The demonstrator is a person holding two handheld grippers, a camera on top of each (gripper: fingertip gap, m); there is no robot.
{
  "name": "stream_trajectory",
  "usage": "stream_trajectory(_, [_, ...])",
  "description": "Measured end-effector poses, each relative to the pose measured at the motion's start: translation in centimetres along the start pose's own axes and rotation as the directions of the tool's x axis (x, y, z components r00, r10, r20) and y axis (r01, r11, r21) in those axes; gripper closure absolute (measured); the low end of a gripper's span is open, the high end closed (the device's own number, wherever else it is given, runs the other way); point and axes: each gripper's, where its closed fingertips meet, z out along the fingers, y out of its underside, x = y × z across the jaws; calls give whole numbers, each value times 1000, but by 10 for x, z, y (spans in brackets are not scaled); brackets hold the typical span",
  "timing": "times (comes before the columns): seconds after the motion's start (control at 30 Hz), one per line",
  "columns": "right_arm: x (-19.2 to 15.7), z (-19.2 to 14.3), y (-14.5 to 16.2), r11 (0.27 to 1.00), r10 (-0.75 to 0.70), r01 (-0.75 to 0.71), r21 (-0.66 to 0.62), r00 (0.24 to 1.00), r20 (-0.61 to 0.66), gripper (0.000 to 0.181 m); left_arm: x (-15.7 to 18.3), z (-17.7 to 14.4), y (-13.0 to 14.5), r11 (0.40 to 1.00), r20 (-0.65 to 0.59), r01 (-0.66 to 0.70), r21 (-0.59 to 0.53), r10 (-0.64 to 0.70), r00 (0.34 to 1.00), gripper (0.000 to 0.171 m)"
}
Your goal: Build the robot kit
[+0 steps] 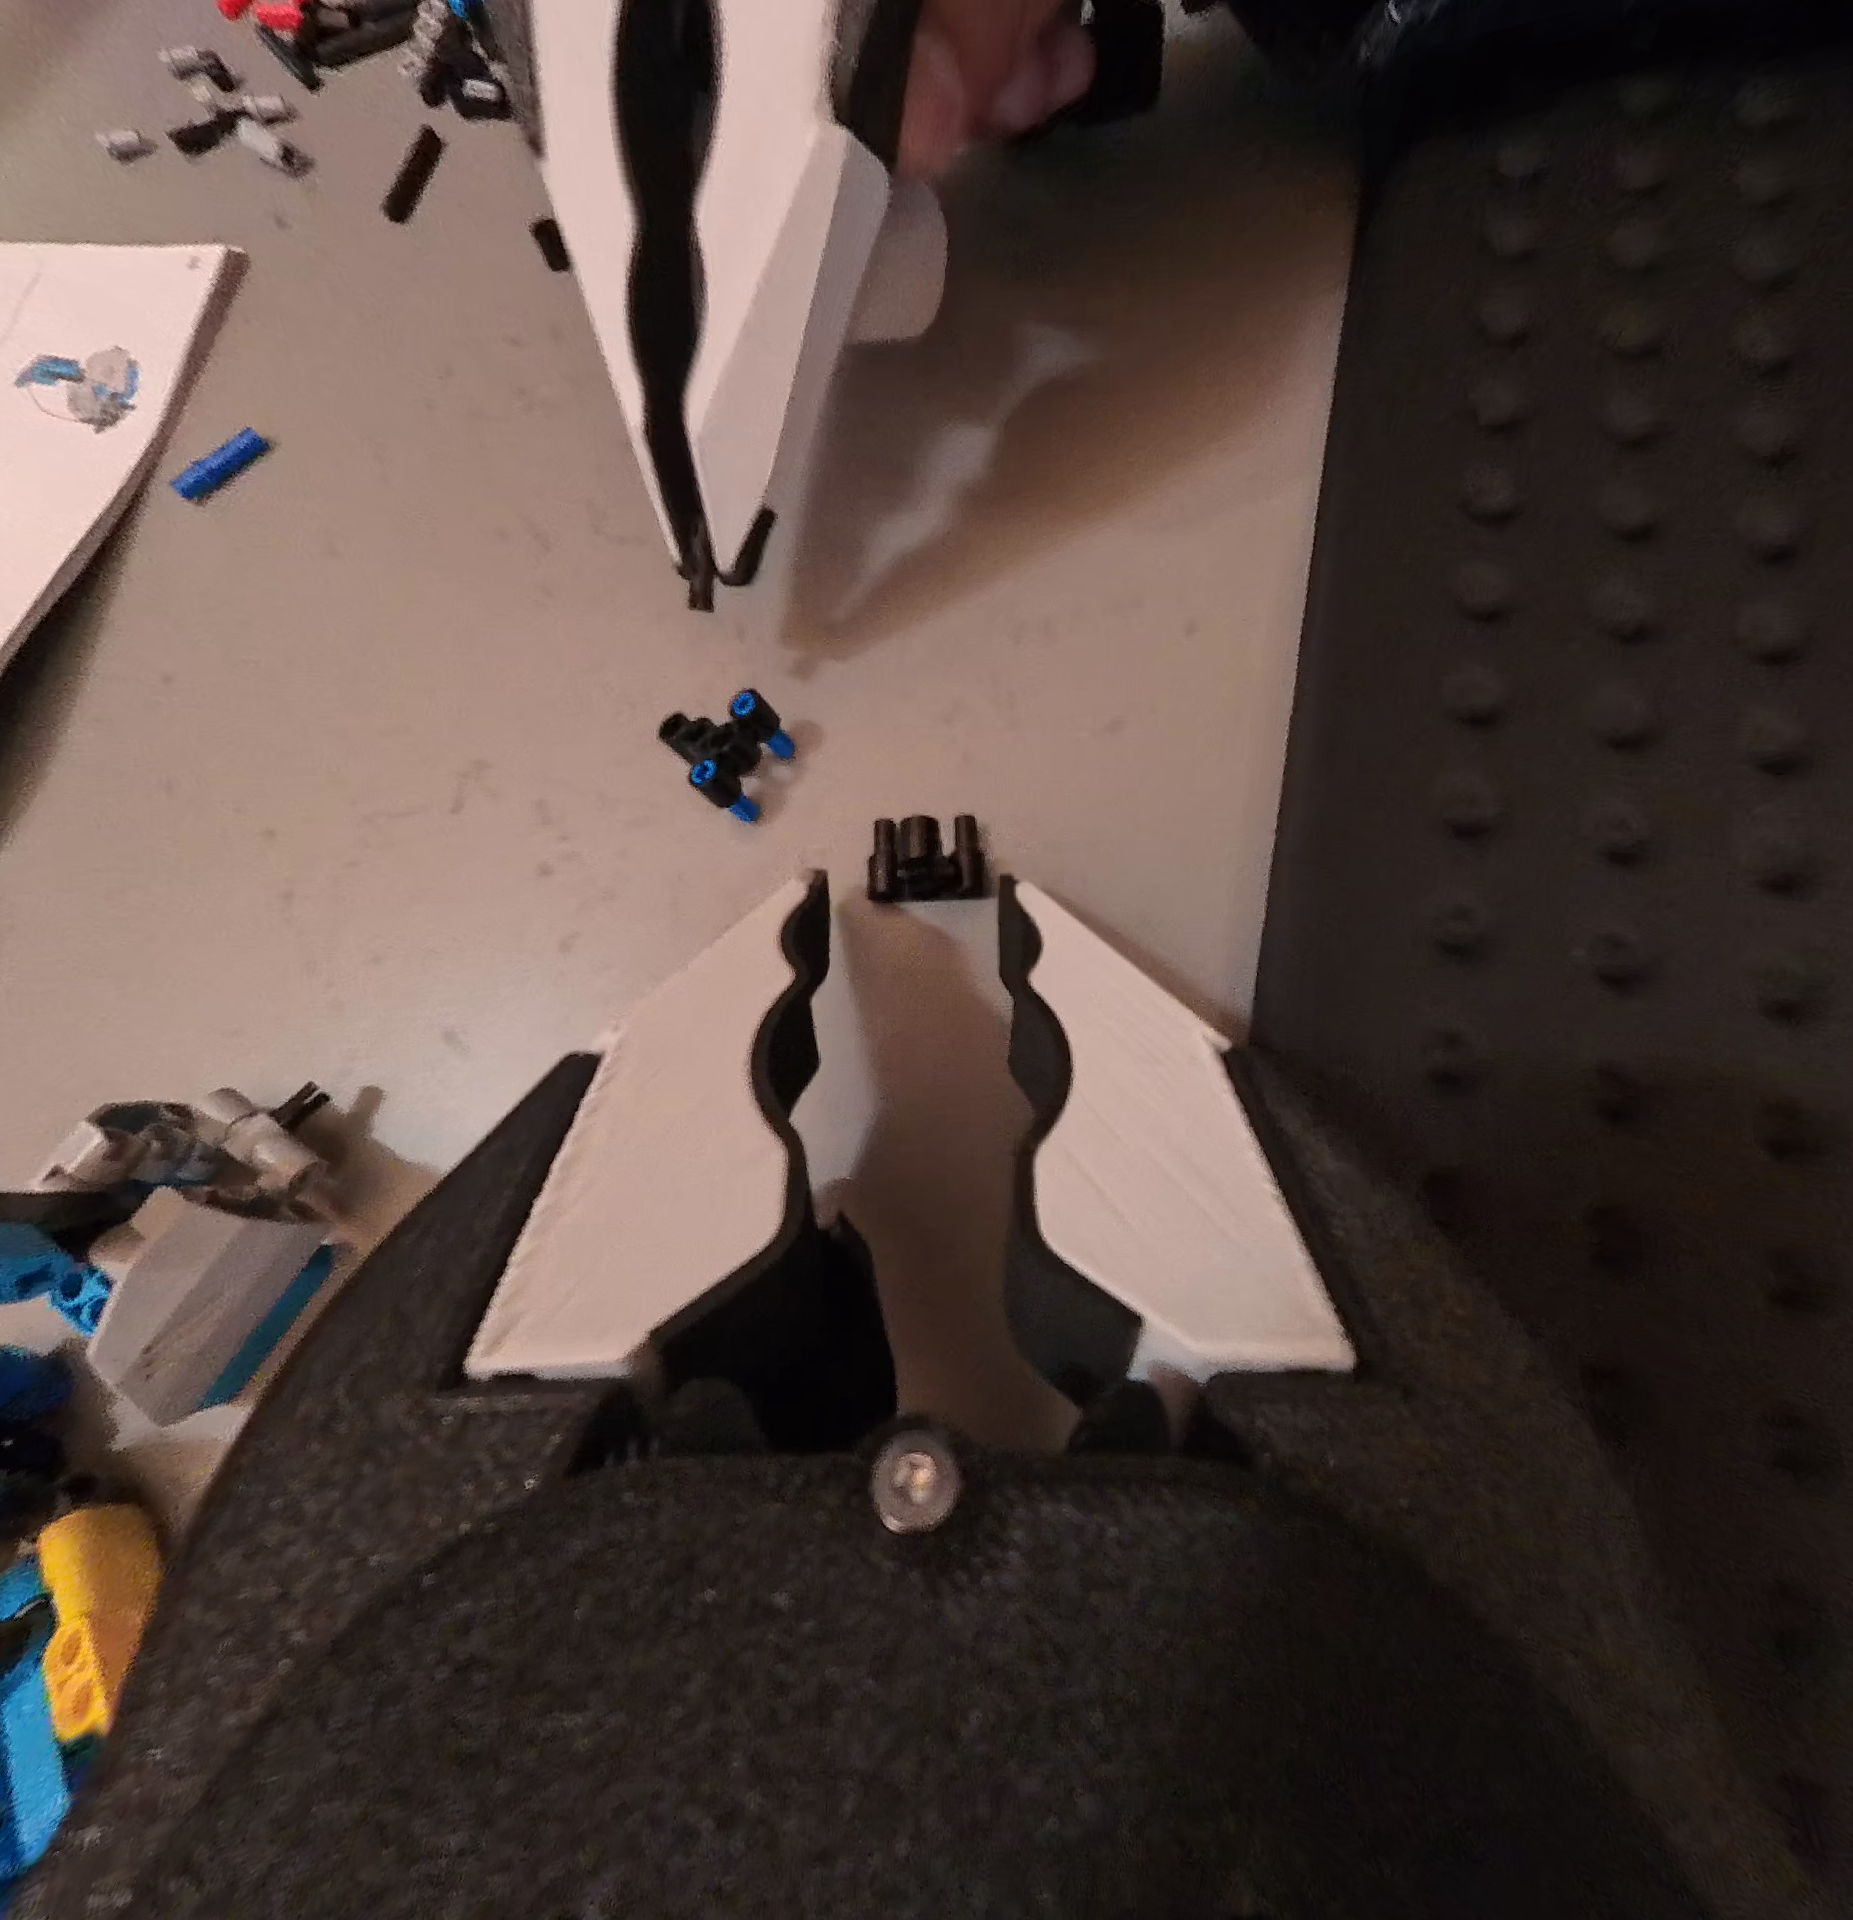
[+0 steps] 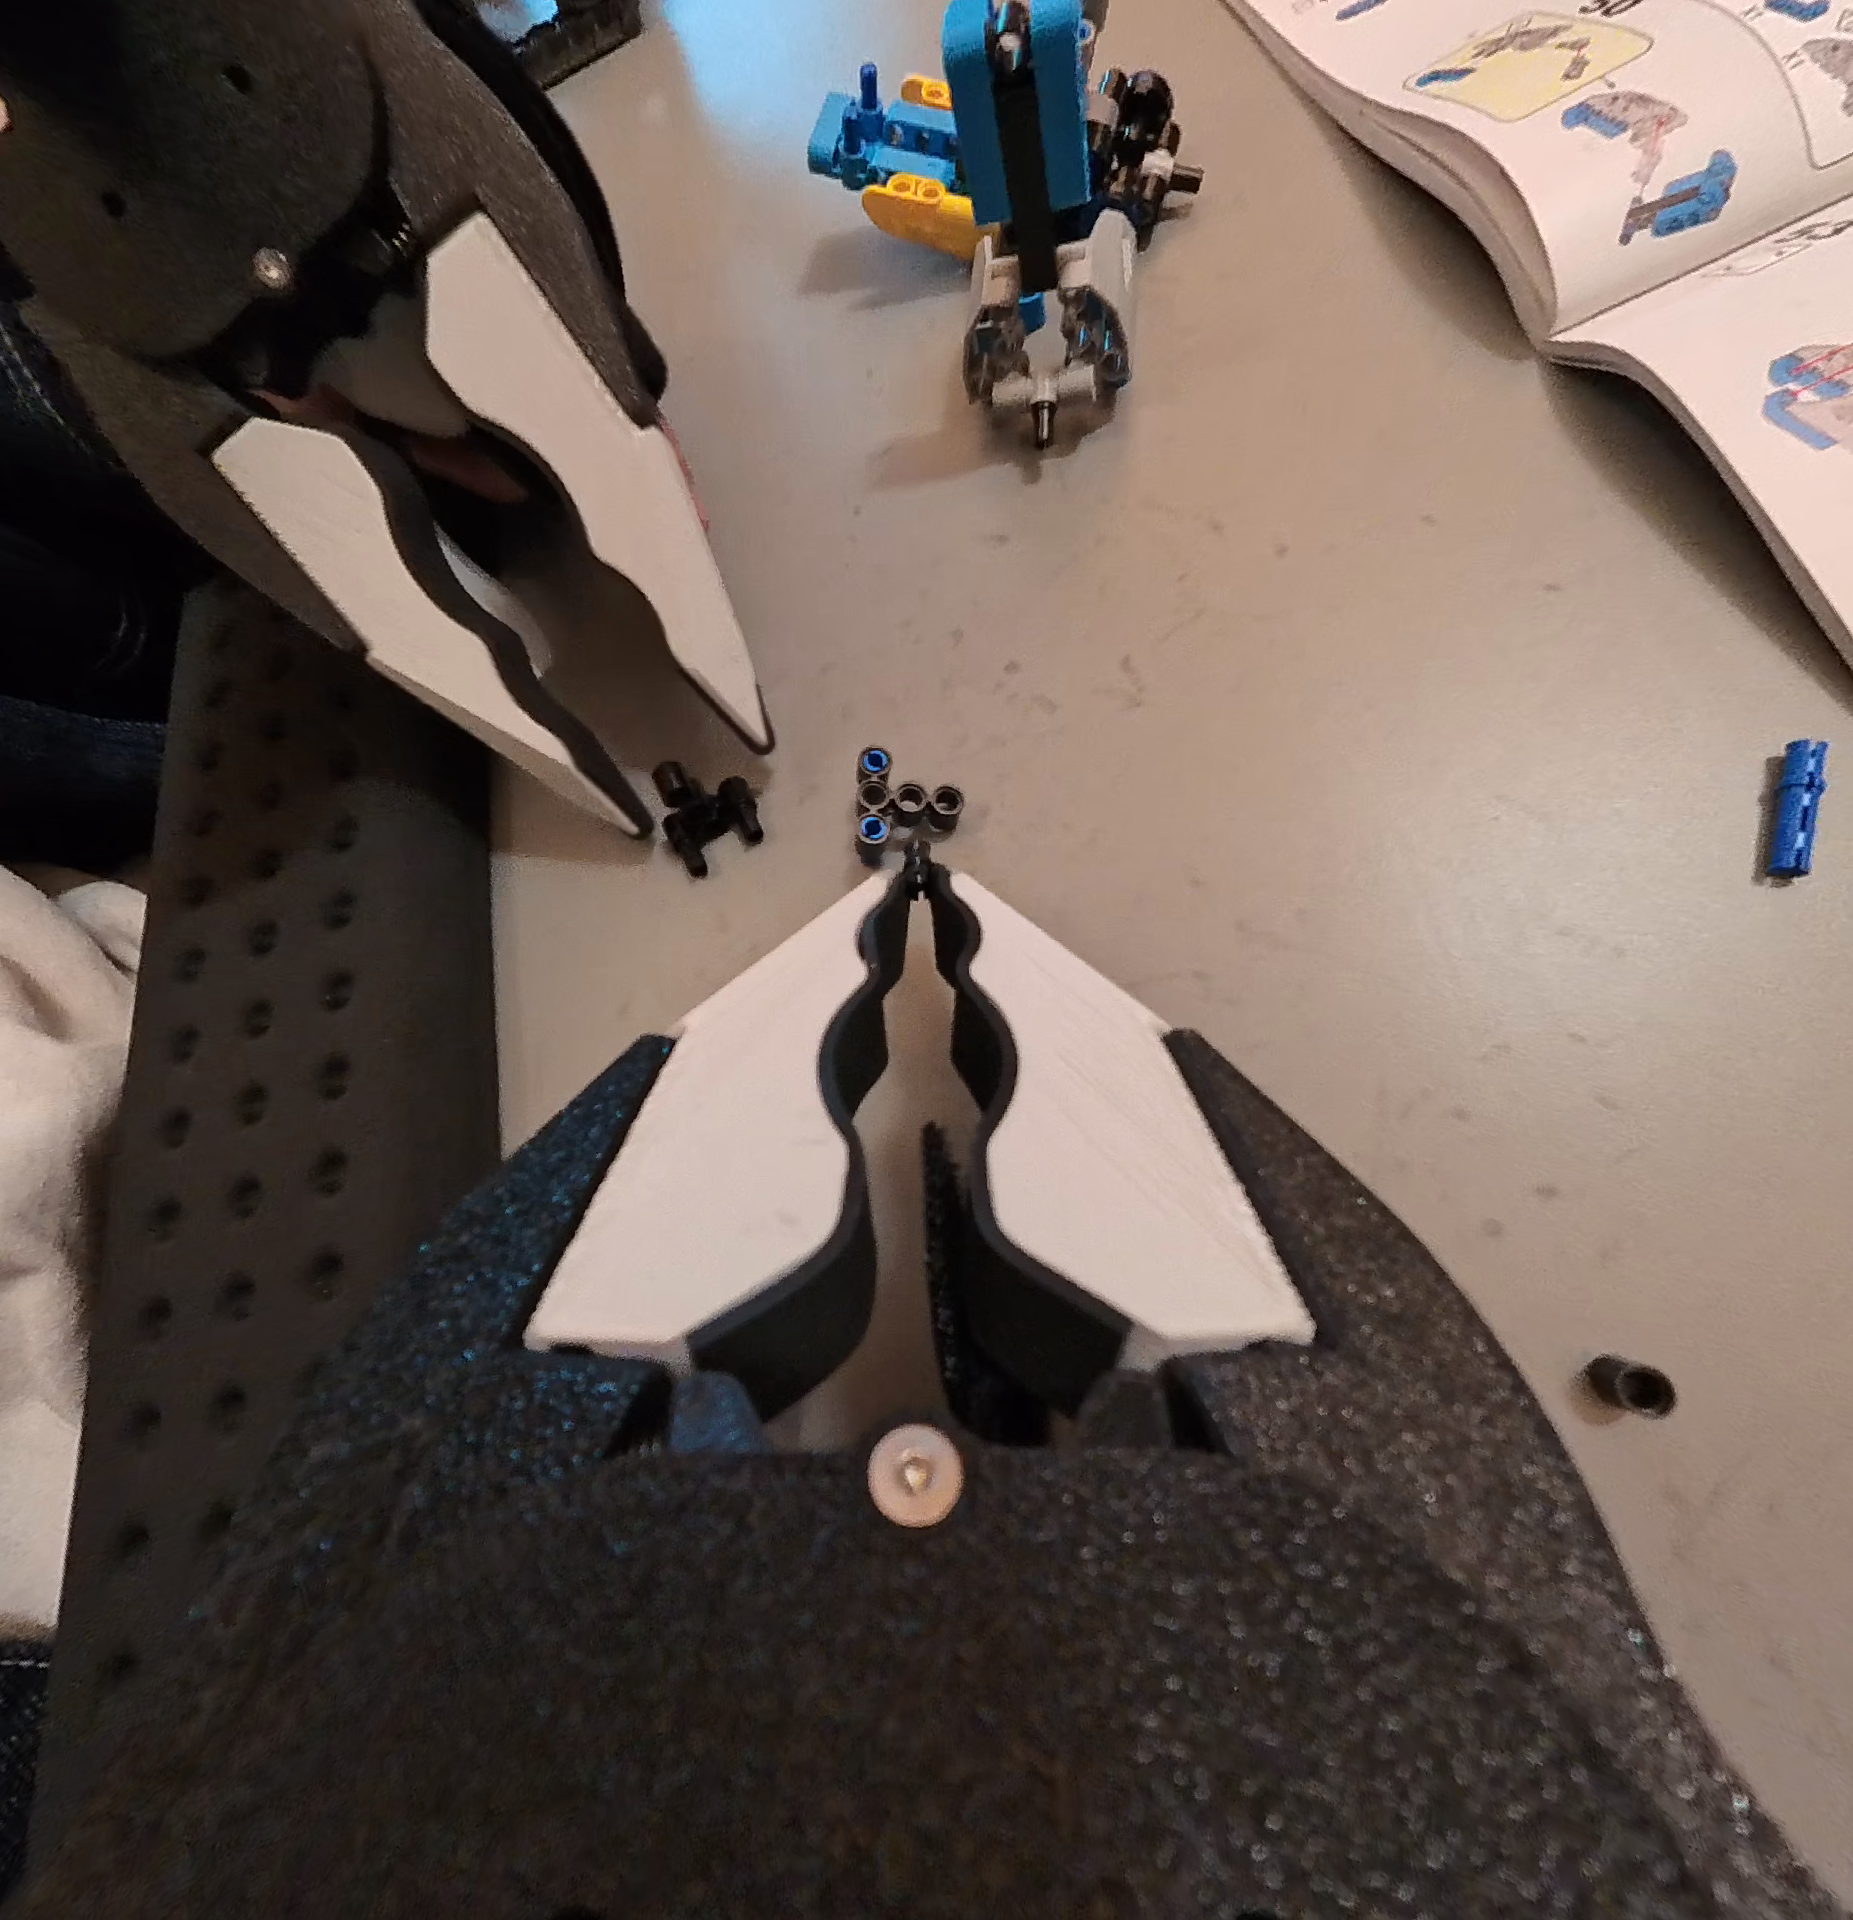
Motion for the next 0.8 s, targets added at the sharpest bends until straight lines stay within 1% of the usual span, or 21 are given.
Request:
stream_trajectory(0.07, [0, -1, 0, 1000, 2, -2, 1, 1000, 0, 177, 3, 3, 2, 1000, -26, -16, -20, 16, 1000, 140])
stream_trajectory(0.17, [0, 0, 1, 1000, -7, 7, -7, 1000, -4, 177, 7, 6, 0, 999, -40, -32, -25, 31, 999, 148])
stream_trajectory(0.23, [-2, 0, 1, 1000, -5, 5, -5, 1000, 7, 177, 7, 6, 0, 999, -45, -26, -22, 25, 999, 148])
stream_trajectory(0.3, [-10, 0, -1, 1000, 17, -18, 13, 998, 66, 177, 7, 7, -1, 999, -36, -30, -23, 29, 999, 149])
stream_trajectory(0.37, [-24, -3, -3, 997, 60, -67, 40, 984, 170, 177, 0, 7, -5, 998, 39, -67, -3, 67, 997, 149])
stream_trajectory(0.4, [-33, -4, -3, 993, 99, -111, 39, 966, 240, 177, -2, 6, -8, 995, 69, -94, 21, 92, 993, 149])
stream_trajectory(0.47, [-41, 1, 0, 977, 198, -214, 15, 929, 313, 177, -6, 1, -18, 989, 109, -123, 80, 114, 988, 149])
stream_trajectory(0.5, [-44, 5, 0, 965, 247, -263, 1, 906, 343, 178, -7, 1, -18, 989, 104, -116, 87, 107, 989, 149])
stream_trajectory(0.53, [-44, 10, 2, 951, 296, -308, -21, 891, 343, 178, -8, 3, -14, 991, 102, -115, 68, 108, 989, 149])
stream_trajectory(0.6, [-42, 21, 13, 940, 340, -328, -92, 888, 309, 177, -5, 8, -8, 990, 87, -141, 24, 138, 987, 149])
stream_trajectory(0.7, [-42, 28, 15, 944, 330, -312, -110, 904, 272, 177, -5, 11, -6, 993, 66, -121, 11, 120, 991, 149])
stream_trajectory(0.8, [-43, 30, 14, 948, 318, -297, -116, 909, 269, 177, -5, 11, -5, 996, 35, -84, 7, 84, 996, 149])
